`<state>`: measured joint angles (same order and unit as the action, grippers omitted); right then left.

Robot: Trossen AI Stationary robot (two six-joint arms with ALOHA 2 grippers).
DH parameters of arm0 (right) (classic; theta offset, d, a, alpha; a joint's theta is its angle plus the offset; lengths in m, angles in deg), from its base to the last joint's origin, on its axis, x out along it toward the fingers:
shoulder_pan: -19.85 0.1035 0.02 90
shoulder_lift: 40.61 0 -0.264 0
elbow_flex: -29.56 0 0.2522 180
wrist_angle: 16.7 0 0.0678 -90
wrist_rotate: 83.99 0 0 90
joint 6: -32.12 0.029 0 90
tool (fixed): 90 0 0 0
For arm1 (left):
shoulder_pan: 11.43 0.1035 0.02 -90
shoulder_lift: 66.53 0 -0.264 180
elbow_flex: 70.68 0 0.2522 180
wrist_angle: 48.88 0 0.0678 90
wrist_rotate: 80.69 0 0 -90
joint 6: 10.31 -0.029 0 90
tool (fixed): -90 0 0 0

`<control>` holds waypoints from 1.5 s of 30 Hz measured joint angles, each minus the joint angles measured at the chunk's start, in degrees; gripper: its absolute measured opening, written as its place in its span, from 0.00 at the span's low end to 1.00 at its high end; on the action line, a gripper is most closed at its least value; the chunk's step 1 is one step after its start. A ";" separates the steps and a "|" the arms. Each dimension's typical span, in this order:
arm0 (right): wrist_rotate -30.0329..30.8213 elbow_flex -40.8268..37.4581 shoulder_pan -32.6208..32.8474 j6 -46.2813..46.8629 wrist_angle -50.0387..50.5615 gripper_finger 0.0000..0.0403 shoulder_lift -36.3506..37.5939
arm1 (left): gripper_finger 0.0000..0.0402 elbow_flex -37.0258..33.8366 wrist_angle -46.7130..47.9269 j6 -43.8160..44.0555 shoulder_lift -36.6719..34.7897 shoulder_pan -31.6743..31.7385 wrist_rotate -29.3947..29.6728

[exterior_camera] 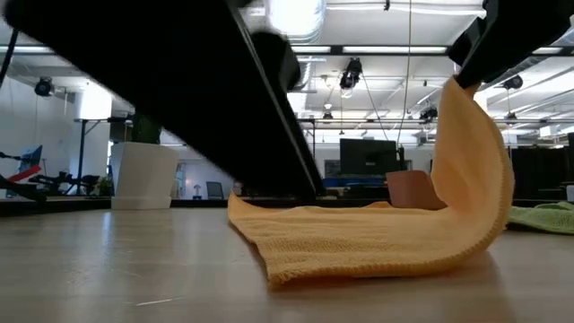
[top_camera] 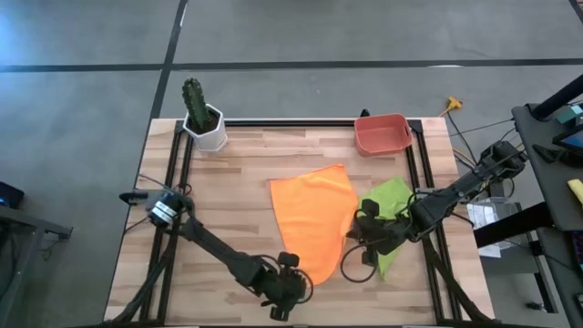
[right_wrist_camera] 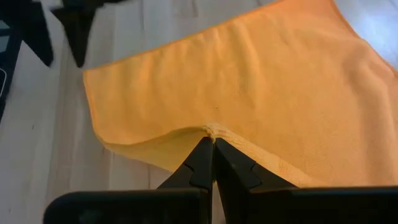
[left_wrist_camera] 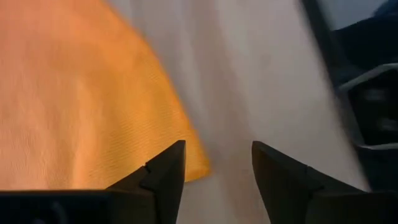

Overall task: Roll microfiber towels into tight, uniform cylinder then place into a basket
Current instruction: Fold the orange microfiber cloth

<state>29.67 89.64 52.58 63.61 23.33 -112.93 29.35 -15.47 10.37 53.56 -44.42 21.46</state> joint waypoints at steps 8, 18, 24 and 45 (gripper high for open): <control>4.23 0.28 0.01 -1.26 -0.25 0.02 0.77 | 0.42 -0.33 0.10 0.92 0.74 1.51 -0.75; 8.08 0.39 -0.02 -1.52 -0.25 0.02 1.05 | 0.42 -0.48 -1.43 1.56 1.40 1.54 -2.05; 9.56 0.39 -0.02 -1.51 -0.38 0.02 1.07 | 0.42 -0.55 -2.95 2.10 2.58 1.56 -2.04; 10.92 0.39 0.01 -1.51 0.53 0.02 1.09 | 0.18 -1.65 -0.37 5.09 1.86 1.91 0.06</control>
<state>40.59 90.04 52.58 62.09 23.86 -111.83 27.70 -15.84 15.45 55.42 -42.52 21.52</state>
